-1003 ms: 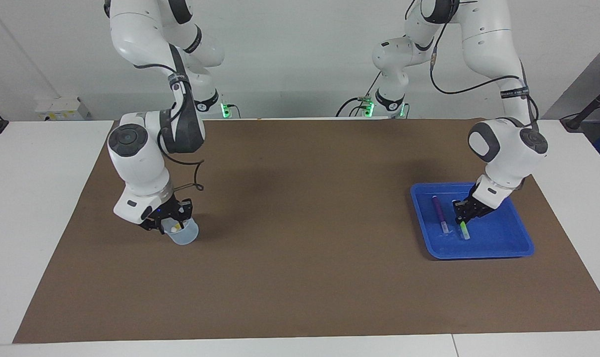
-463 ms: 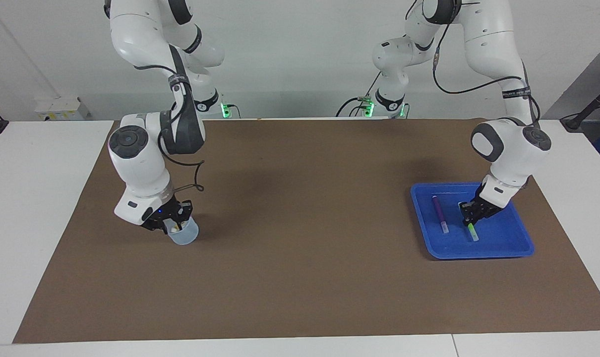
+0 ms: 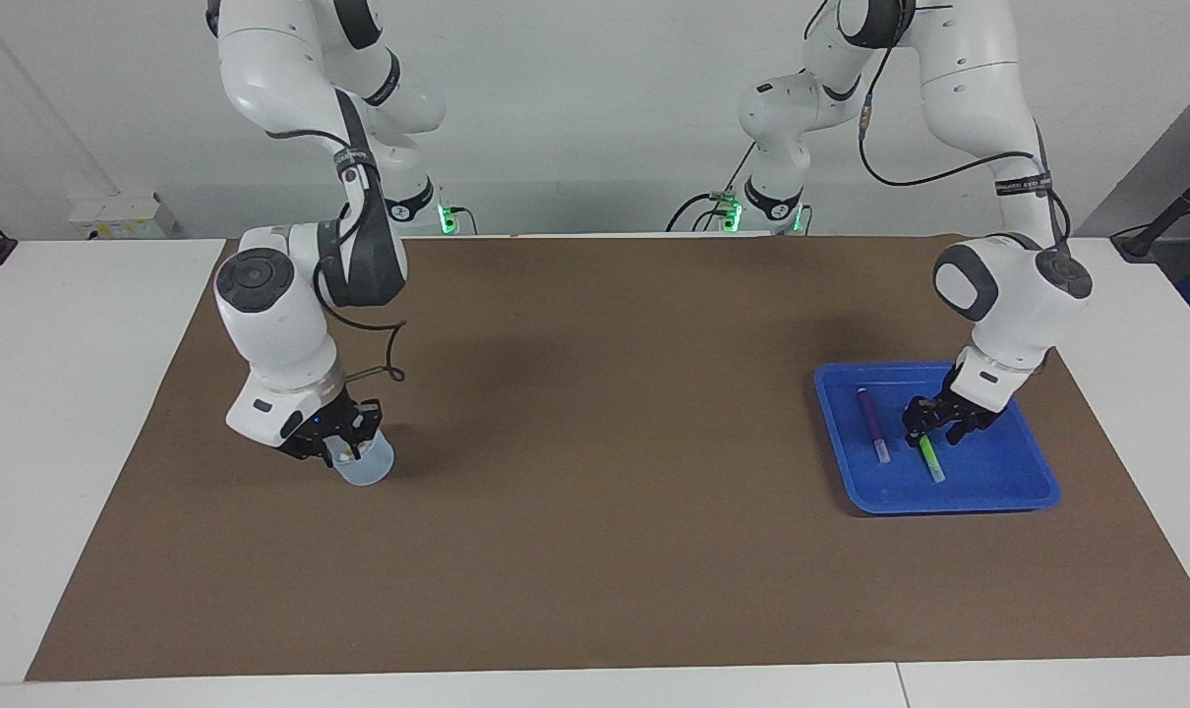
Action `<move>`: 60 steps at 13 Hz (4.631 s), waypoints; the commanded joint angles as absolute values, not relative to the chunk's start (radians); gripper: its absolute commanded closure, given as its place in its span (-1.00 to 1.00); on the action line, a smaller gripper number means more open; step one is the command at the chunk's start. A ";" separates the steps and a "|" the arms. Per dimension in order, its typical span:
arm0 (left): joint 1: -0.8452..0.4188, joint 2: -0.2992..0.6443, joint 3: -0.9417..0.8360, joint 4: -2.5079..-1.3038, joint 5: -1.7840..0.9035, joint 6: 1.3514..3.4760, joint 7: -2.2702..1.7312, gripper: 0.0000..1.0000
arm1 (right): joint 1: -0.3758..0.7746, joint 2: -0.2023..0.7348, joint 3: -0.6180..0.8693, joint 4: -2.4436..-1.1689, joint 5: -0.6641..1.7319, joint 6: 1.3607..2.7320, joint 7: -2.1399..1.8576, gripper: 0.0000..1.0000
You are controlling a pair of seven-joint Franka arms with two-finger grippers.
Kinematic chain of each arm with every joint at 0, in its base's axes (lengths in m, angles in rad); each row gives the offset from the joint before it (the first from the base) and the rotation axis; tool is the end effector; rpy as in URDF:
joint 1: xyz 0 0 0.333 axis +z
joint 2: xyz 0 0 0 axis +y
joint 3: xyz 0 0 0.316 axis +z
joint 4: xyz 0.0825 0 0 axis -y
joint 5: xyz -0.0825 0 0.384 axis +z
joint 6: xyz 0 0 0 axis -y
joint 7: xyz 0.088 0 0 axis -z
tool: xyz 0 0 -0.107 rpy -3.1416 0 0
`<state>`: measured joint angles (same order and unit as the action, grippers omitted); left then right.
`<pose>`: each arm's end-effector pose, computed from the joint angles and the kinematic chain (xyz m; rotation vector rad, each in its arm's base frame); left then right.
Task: Right arm passes pens to left for tray arrangement
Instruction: 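Grasp the yellow pen in the white cup with the right gripper, then lift the yellow pen and carry it toward the left gripper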
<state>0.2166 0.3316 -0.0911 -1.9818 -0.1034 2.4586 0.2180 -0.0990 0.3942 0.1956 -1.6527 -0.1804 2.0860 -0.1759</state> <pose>0.6169 0.0804 0.3137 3.0579 -0.0151 0.2459 0.6676 0.0415 0.3914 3.0099 0.5188 0.0685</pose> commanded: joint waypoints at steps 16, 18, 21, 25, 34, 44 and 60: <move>0.230 0.321 -0.077 -1.922 -0.086 2.520 0.233 -1.00 | -0.100 0.344 0.227 -1.585 -0.186 1.976 -0.175 1.00; 0.226 0.321 -0.077 -1.921 -0.086 2.516 0.235 -1.00 | -0.098 0.301 0.239 -1.575 -0.189 1.968 -0.173 1.00; 0.232 0.321 -0.077 -1.902 -0.087 2.502 0.230 -1.00 | -0.080 0.233 0.244 -1.572 -0.195 1.968 -0.172 1.00; 0.238 0.304 -0.034 -1.864 -0.086 2.470 0.235 -1.00 | 0.007 0.190 0.244 -1.559 -0.184 1.985 -0.012 1.00; 0.253 0.132 -0.046 -1.830 -0.091 2.206 0.239 -1.00 | 0.170 0.241 0.279 -1.598 -0.057 2.259 0.688 1.00; 0.092 0.097 -0.049 -1.747 -0.091 1.955 -0.165 -1.00 | 0.307 0.327 0.279 -1.603 0.049 2.552 1.221 1.00; 0.028 0.026 -0.106 -1.755 -0.584 1.775 -1.293 -1.00 | 0.402 0.313 0.296 -1.644 0.196 2.632 1.683 1.00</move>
<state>0.0316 0.0564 -0.0900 -1.7487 -0.5620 1.7835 -1.1714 0.4040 0.3269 0.2907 -1.6188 0.1769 2.6041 1.6447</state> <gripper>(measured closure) 0.000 0.819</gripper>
